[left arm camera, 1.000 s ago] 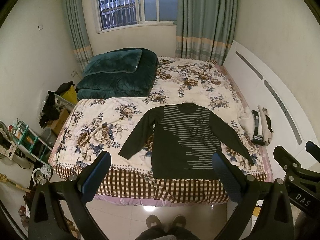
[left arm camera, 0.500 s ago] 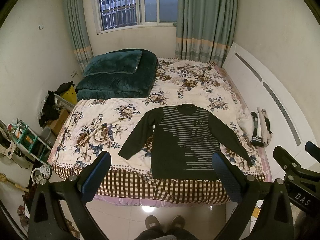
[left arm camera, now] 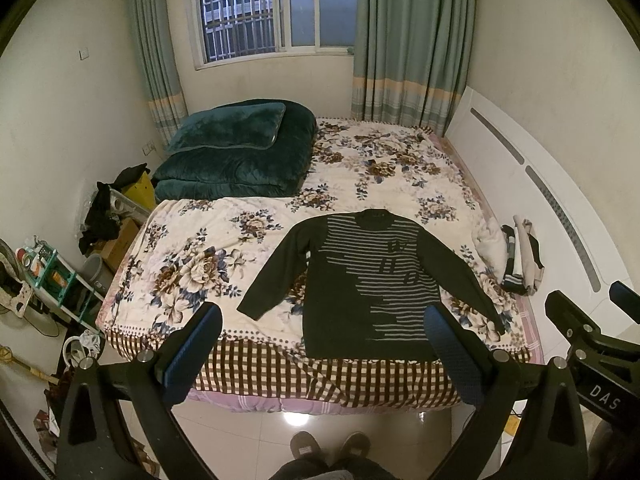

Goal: Fold small clothes

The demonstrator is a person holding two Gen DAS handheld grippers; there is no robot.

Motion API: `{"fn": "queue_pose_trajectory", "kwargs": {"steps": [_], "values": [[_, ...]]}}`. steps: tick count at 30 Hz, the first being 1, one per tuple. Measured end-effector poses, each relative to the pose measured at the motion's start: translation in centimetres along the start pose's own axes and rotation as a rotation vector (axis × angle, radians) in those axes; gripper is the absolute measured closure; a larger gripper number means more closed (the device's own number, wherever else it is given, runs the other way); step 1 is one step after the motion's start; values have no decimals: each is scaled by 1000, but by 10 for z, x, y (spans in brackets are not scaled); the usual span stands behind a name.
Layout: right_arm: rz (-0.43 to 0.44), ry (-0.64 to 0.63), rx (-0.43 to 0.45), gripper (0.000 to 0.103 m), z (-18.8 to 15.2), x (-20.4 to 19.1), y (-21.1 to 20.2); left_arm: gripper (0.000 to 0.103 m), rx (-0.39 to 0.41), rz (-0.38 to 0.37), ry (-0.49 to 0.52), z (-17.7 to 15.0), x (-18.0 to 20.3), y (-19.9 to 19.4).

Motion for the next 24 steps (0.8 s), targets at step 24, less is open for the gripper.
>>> {"fn": "queue_pose_trajectory", "kwargs": {"steps": [24], "values": [[-5, 52, 8, 0, -1, -2, 3, 0, 28, 7, 5, 13, -2, 10]]}}
Point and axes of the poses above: each gripper's, at about its wrist camera, not at the fingertips, and y roughly the way its jaws point, x to its right, z to its top, the point moved 1 cm from there along y, roughly the way its jaws point, and after that the axes turned 4 degrees about y, right-handed, at the moved point
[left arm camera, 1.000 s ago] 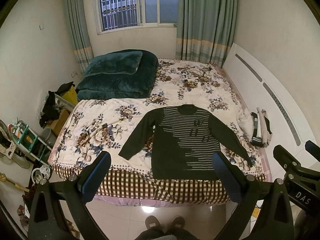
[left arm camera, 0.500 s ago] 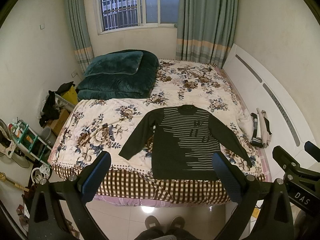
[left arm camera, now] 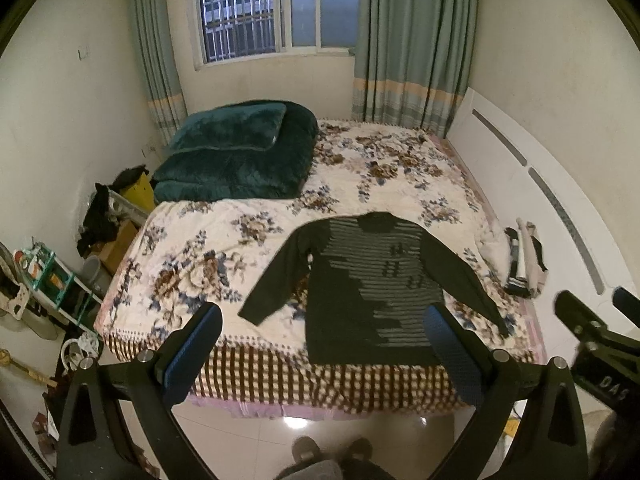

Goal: Fold small clothes

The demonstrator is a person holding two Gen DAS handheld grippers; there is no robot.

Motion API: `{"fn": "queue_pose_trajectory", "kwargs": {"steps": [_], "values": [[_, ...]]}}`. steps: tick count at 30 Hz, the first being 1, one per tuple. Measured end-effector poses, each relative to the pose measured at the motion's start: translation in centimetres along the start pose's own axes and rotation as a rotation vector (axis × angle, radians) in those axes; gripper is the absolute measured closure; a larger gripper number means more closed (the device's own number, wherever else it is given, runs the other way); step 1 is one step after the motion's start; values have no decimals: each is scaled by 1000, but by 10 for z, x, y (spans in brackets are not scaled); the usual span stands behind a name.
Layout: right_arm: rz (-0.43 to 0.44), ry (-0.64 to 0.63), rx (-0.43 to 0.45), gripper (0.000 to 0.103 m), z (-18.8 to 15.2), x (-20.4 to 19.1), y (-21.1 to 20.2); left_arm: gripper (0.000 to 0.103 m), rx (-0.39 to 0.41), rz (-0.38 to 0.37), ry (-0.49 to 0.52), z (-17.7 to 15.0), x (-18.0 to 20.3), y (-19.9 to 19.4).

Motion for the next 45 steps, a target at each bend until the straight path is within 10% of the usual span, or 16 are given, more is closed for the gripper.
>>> {"fn": "queue_pose_trajectory", "kwargs": {"steps": [8, 23, 34, 38, 45], "values": [[-143, 222, -46, 0, -12, 59, 109, 0, 42, 38, 41, 12, 8, 99], [-328, 693, -402, 1, -89, 344, 462, 0, -285, 140, 142, 26, 141, 414], [-391, 396, -682, 27, -171, 435, 719, 0, -493, 136, 234, -46, 212, 599], [-470, 320, -716, 50, -182, 471, 754, 0, -508, 97, 268, -57, 236, 639], [-605, 836, -609, 48, -179, 604, 734, 0, -499, 61, 316, -62, 264, 674]]}}
Point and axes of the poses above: each gripper's, at about its wrist camera, not at the fingertips, and y roughly the way its jaws point, x to its right, z to its top, the point moved 1 cm from there along y, roughly the way its jaws point, and after that the axes turned 4 degrees about y, right-handed, at the moved point
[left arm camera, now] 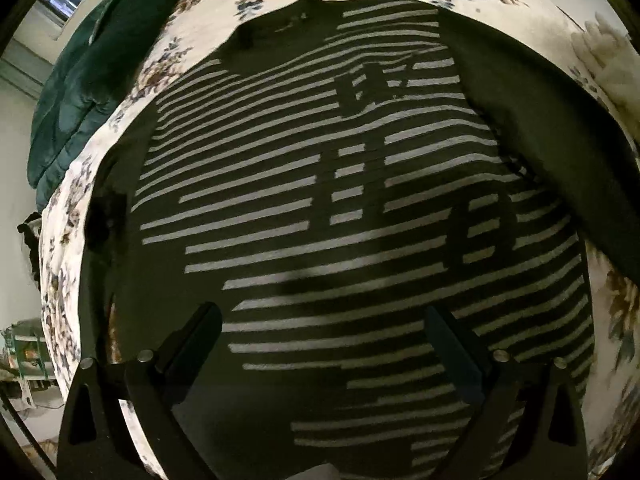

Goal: Fold small clothes

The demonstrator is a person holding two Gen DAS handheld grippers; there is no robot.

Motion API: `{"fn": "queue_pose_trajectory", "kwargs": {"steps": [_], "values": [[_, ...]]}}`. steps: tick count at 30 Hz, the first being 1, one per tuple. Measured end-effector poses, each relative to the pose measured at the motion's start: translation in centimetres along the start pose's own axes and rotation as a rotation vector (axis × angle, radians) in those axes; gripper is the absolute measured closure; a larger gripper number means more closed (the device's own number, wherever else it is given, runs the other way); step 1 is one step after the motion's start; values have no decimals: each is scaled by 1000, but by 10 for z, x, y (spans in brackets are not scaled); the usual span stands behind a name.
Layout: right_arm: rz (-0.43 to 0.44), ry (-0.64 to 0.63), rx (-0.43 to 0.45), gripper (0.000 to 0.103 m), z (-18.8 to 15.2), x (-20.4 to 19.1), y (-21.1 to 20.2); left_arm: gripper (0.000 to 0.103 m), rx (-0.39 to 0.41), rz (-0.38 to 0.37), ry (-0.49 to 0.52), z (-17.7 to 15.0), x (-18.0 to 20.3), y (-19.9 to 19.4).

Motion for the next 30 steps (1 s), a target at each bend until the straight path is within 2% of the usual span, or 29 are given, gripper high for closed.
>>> {"fn": "queue_pose_trajectory", "kwargs": {"steps": [2, 4, 7, 9, 12, 14, 15, 16, 17, 18, 19, 22, 24, 26, 27, 28, 29, 30], "values": [[38, 42, -14, 48, 1, 9, -10, 0, 0, -2, -9, 4, 1, 3], [163, 10, -23, 41, -17, 2, -30, 0, 9, -2, -10, 8, 2, 4], [253, -27, -116, 40, -43, -14, -32, 0, -8, -12, -11, 10, 2, 10], [300, 45, -157, 40, -46, -11, -18, 0, -21, -16, -16, 10, 0, 15], [351, 219, -196, 39, -38, 1, 12, 0, -23, -20, -27, 10, -5, 21], [394, 256, -227, 36, -33, -1, 27, 0, -26, -19, -29, 10, -8, 25], [402, 243, -208, 39, -32, -5, 25, 0, -26, -17, -32, 9, -10, 28], [393, 221, -179, 71, -32, -8, 23, 0, -28, -14, -34, 9, -13, 30], [371, 178, -125, 97, -32, -12, 13, 0, -28, -13, -37, 8, -15, 32], [346, 150, -89, 98, -26, -16, 7, 0, -27, -12, -39, 8, -16, 32], [345, 138, -24, 98, -26, -16, -9, 0, -28, -11, -41, 8, -16, 32], [311, 142, 100, 98, -23, -18, -43, 0, -15, -11, -45, 8, -17, 30], [286, 149, 145, 98, -14, -19, -47, 0, -11, -12, -46, 9, -16, 29], [304, 149, 60, 91, 8, -11, -27, 0, -8, -18, -52, 9, -14, 28], [296, 164, 1, 84, 8, -8, -19, 0, -3, -17, -53, 10, -13, 28], [302, 192, -22, 78, 3, 2, -18, 0, -1, -18, -54, 10, -12, 28], [325, 245, -22, 71, -4, 12, -20, 0, 0, -20, -57, 10, -11, 28], [342, 284, -23, 57, -10, 19, -23, 0, -1, -21, -61, 10, -11, 30]]}}
Point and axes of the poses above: each gripper's, at about its wrist camera, not at the fingertips, and y roughly the way its jaws point, x to its right, z to its top, the point moved 1 cm from there along y, roughly the way its jaws point, and after that the axes turned 4 degrees about y, right-handed, at the moved point
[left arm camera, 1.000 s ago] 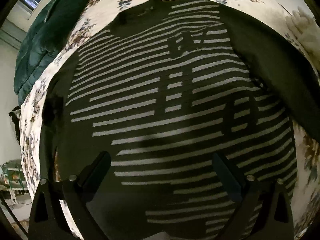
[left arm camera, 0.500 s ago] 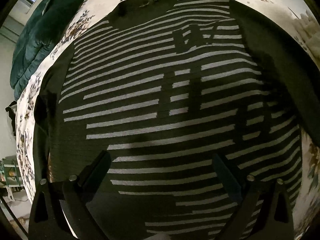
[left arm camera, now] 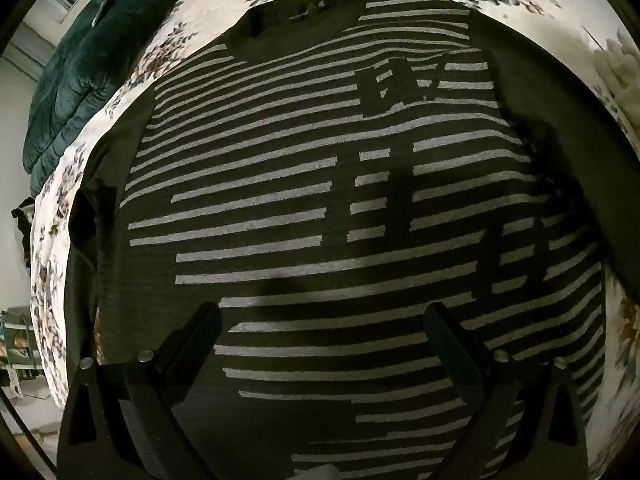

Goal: Fold small clothes

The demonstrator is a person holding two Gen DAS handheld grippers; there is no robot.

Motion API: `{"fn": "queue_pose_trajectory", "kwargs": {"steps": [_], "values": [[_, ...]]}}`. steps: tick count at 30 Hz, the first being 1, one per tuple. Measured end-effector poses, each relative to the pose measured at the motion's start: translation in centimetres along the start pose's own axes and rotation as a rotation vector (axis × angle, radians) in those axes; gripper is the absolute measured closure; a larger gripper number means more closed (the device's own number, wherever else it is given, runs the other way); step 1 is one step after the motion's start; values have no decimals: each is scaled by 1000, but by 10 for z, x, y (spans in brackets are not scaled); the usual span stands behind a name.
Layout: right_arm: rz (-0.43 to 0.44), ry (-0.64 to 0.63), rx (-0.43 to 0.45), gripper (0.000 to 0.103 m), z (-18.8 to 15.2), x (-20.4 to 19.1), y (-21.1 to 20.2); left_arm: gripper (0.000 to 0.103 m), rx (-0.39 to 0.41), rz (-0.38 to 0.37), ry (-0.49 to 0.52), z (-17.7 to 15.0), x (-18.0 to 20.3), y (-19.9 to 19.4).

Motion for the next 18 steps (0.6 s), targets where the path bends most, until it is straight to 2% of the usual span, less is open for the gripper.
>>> {"fn": "queue_pose_trajectory", "kwargs": {"steps": [1, 5, 6, 7, 9, 11, 12, 15, 18], "values": [[31, 36, -5, 50, -5, 6, -3, 0, -3, -2, -4, -1, 1, 2], [206, 256, -158, 50, -36, 29, 28, 0, -27, -11, -23, -5, 1, 12], [244, 293, -170, 49, -38, 32, 35, 0, -34, -13, -31, -6, 0, 14], [276, 314, -169, 48, -35, 35, 44, 0, -37, -13, -39, -7, -2, 15], [312, 344, -108, 49, -38, 28, 50, 0, -40, -10, -57, -9, -9, 17], [326, 338, -24, 89, -34, 13, 48, 0, -42, -6, -73, -10, -17, 17], [308, 312, -13, 95, -35, 1, 48, 0, -42, -2, -88, -11, -25, 17], [288, 201, 39, 95, -45, -40, 27, 0, -38, 10, -137, -17, -52, 13], [290, 10, 82, 95, -72, -103, -14, 0, -36, 31, -205, -29, -91, 8]]}}
Point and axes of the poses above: each gripper's, at about its wrist camera, not at the fingertips, and y roughly the way its jaws point, x to its right, z to its top, the point moved 1 cm from there along y, roughly the way its jaws point, and after that the axes turned 4 degrees about y, right-handed, at the moved point
